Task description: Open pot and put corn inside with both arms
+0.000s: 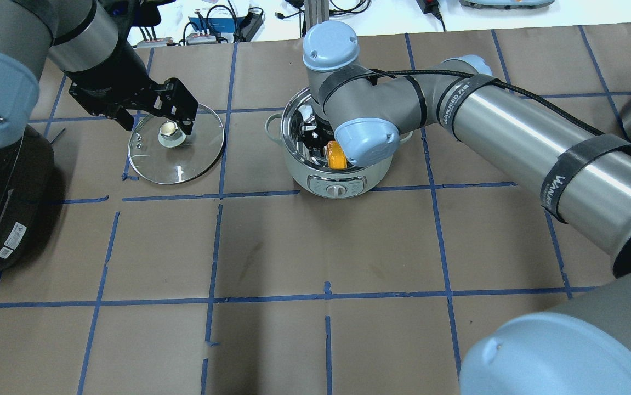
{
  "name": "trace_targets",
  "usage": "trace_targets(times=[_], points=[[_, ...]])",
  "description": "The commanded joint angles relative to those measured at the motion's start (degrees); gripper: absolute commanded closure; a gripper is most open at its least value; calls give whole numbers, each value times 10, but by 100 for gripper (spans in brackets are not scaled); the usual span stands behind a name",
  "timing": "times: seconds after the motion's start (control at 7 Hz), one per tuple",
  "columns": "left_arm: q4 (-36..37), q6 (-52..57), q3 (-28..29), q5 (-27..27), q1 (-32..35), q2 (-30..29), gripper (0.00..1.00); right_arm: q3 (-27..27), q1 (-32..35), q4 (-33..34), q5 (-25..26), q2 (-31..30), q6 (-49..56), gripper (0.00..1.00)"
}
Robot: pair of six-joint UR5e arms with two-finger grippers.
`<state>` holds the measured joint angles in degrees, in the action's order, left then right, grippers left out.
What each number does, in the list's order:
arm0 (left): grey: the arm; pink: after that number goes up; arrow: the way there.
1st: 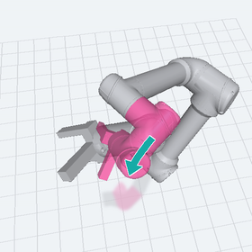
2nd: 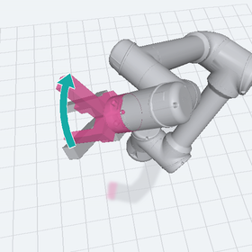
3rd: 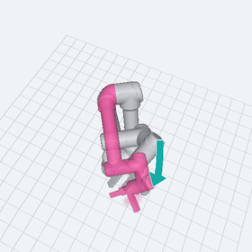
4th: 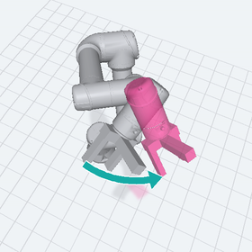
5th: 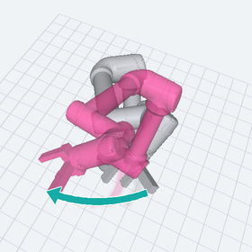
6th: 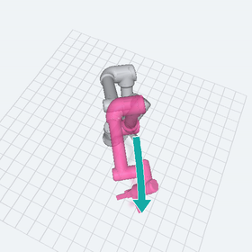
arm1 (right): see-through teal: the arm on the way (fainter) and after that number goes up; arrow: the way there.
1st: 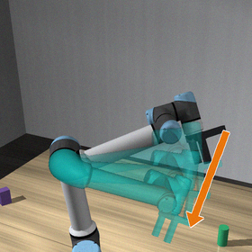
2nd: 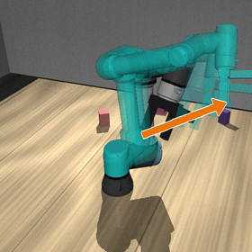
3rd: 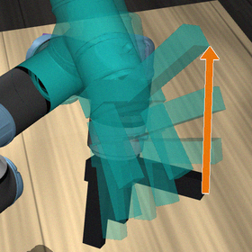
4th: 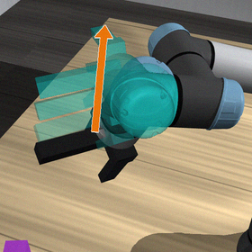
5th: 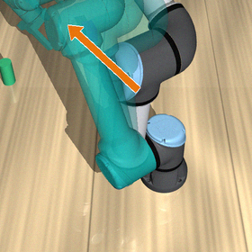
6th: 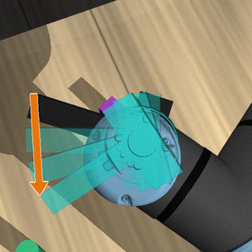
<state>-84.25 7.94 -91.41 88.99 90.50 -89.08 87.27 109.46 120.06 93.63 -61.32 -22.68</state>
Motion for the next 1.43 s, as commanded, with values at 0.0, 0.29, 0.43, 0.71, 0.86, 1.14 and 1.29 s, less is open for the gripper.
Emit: trace_targets(times=[0.0,0.29,0.43,0.71,0.86,1.14,1.29], points=[[-4,8,1,5,0,-1,0,2,-28,-39,1,-49,11,0],[-3,12,2,3,-2,-5,0,5,-91,-147,-3,-132,50,0],[-2,12,3,0,-2,-4,0,5,-117,-235,0,-185,76,0],[-5,12,9,0,-2,-3,0,6,-134,-333,0,-275,95,0],[-6,12,9,5,-2,0,0,11,-135,-334,-2,-289,107,1],[-10,11,11,2,-2,-1,0,24,-136,-326,-3,-295,108,2],[-19,11,11,0,0,0,0,26,-136,-324,-7,-296,108,3]])
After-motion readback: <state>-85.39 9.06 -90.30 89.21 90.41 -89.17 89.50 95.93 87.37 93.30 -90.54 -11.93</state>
